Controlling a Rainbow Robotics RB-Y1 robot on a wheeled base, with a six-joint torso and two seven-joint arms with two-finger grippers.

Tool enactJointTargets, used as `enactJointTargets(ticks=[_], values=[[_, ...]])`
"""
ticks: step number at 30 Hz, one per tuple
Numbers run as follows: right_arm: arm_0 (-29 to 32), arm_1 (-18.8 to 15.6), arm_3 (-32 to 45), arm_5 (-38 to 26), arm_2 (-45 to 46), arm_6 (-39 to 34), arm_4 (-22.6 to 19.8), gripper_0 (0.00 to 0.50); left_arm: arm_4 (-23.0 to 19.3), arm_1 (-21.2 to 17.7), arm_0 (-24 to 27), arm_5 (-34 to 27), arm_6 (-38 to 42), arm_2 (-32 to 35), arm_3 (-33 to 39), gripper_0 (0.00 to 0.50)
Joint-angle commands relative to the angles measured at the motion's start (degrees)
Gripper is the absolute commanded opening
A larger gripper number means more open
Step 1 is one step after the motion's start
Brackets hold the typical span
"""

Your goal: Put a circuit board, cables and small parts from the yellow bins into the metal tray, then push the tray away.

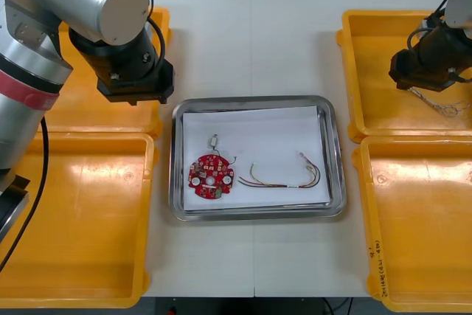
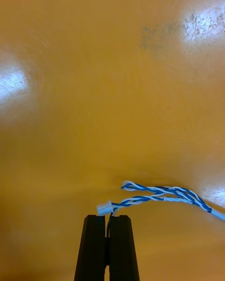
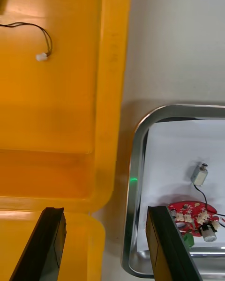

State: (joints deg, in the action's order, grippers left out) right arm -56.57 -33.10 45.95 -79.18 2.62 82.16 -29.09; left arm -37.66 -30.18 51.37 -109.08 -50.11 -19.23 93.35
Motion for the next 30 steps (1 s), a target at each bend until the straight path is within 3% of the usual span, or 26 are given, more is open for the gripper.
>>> enactJointTargets(ticks=[1, 16, 17, 20, 23, 26, 30], values=[[-3.63, 0.41, 1.51, -0.1, -3.5, -3.76, 0.79, 0.0, 0.04, -3.39, 2.95, -0.52, -6.23, 2.71, 1.31, 0.5], [-3.63, 1.46, 1.51, -0.18, -4.64, -2.79, 2.37, 0.0, 2.67, -4.53, 2.95, 5.45, -14.84, 8.07, -6.34, 0.5], [-3.63, 1.46, 1.51, -0.36, -4.64, -2.79, 2.55, 0.07, 2.67, -4.53, 3.04, 6.42, -15.1, 8.07, -7.04, 0.5], [-3.72, 1.55, 1.51, -0.71, -4.64, -2.79, 2.98, 0.197, 2.85, -4.62, 3.04, 8.36, -15.89, 8.07, -8.1, 0.5], [-3.63, 1.55, 1.51, -0.8, -4.64, -2.7, 3.6, 0.421, 3.03, -4.71, 3.39, 10.73, -17.65, 8.07, -9.94, 0.5], [-3.63, 1.55, 1.51, -0.89, -4.2, -2.7, 4.04, 0.498, 3.55, -4.8, 3.92, 12.05, -20.55, 8.16, -12.05, 0.5], [-3.72, 1.46, 1.77, -1.94, -2.71, -2.7, 4.3, 0.5, 3.64, -4.97, 4.62, 14.07, -23.28, 8.16, -14.69, 0.5]])
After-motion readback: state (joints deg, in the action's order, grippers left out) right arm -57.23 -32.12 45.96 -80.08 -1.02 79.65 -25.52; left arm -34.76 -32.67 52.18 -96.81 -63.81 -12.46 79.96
